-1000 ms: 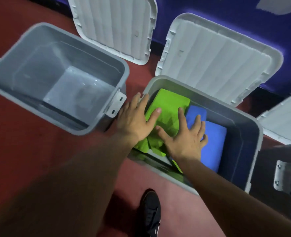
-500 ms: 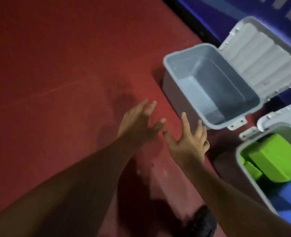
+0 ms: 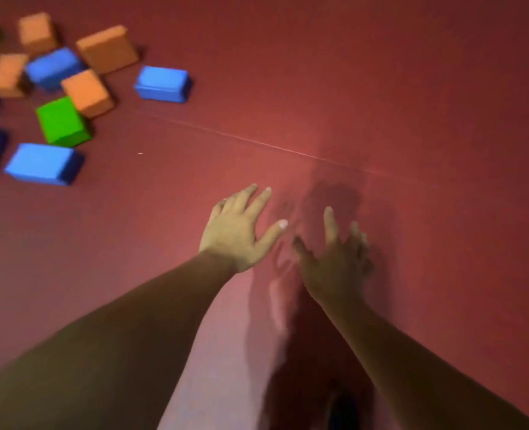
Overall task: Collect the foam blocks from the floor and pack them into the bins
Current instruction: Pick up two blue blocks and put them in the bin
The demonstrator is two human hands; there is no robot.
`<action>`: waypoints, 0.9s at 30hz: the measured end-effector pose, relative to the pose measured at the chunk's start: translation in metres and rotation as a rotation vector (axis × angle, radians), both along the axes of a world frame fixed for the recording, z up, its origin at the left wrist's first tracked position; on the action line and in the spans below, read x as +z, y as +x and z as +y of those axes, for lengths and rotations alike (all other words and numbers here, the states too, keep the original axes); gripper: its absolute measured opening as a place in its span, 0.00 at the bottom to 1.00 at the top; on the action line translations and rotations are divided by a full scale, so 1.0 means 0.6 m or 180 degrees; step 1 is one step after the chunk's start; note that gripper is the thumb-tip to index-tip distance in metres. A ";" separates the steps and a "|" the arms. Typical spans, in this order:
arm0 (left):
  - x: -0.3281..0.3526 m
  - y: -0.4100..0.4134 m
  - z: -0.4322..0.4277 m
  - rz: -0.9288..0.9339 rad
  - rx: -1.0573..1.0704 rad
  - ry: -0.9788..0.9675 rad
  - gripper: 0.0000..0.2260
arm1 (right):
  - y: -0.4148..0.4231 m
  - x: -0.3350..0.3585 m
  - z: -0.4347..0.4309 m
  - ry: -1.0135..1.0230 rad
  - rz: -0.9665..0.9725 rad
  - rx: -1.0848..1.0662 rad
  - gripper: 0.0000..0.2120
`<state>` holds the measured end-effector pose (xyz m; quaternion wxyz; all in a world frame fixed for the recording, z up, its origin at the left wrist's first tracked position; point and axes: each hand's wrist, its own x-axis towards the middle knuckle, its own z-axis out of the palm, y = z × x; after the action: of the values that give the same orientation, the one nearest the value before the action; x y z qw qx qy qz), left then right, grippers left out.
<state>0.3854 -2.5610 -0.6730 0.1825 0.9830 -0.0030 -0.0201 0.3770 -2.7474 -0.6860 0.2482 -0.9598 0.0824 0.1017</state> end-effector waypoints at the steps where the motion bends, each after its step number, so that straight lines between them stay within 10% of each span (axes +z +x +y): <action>1: -0.001 0.000 0.060 0.0053 0.0214 0.0019 0.36 | 0.017 0.004 0.059 -0.0008 -0.0023 0.0176 0.42; 27: -0.146 0.176 1.188 0.0334 0.2719 -0.0206 0.37 | 0.337 -0.173 1.212 -0.0338 -0.0119 0.2766 0.42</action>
<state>0.4909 -1.8485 -0.7608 0.2051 0.8874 0.4129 0.0074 0.5789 -2.0200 -0.7895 0.1341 -0.9184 -0.3284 0.1749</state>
